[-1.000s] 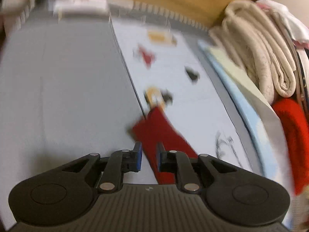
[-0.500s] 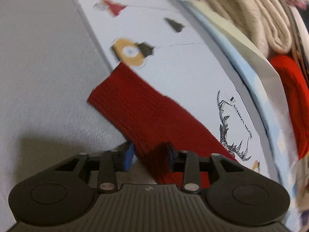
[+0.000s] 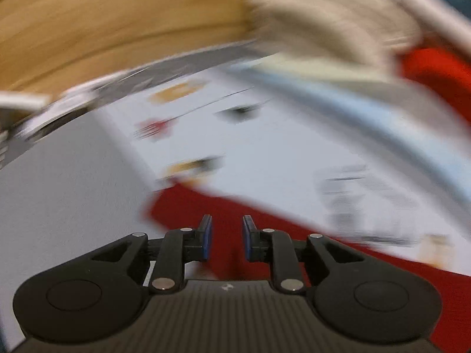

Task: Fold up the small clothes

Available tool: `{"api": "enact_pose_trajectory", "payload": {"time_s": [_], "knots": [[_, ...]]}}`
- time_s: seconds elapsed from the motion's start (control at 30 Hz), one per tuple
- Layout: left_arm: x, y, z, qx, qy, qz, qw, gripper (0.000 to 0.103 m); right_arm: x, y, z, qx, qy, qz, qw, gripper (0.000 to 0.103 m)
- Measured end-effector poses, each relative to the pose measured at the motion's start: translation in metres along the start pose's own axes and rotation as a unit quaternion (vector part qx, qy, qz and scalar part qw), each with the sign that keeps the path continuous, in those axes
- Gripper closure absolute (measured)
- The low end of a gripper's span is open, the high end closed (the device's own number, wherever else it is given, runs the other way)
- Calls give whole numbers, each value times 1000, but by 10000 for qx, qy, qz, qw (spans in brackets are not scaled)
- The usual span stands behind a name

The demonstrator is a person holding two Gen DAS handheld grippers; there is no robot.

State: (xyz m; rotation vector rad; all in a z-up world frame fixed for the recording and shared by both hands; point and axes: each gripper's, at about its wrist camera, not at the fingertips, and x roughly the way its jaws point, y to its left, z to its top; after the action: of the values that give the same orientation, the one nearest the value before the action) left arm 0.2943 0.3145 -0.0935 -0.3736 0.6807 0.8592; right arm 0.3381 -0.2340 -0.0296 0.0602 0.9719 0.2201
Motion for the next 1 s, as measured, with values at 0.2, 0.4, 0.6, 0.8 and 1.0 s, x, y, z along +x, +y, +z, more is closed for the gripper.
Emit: {"api": "enact_pose_trajectory", "payload": {"time_s": [0.2,0.4,0.6,0.8,1.0], "knots": [[-58,-110,-65,1627,812,-3005,9363,78,3,-8,-3,179,167,35,9997,62],[-52,-158,-151,3638,1465,-2704,8792,90,4,-17,-9,247,272,-11,9993,62],[-93,-163,-146,3297,1488,-2881,8867,90,-5,-34,-8,398,213,8,9990,62],[-117,-181,-182,4293,1596,-2192,8615,88,-7,-56,-15,735,341,75,9967,62],[-192,-182,-132,3381,1084,-2655,8963,60,-18,-93,-24,1177,278,-103,9926,62]]}}
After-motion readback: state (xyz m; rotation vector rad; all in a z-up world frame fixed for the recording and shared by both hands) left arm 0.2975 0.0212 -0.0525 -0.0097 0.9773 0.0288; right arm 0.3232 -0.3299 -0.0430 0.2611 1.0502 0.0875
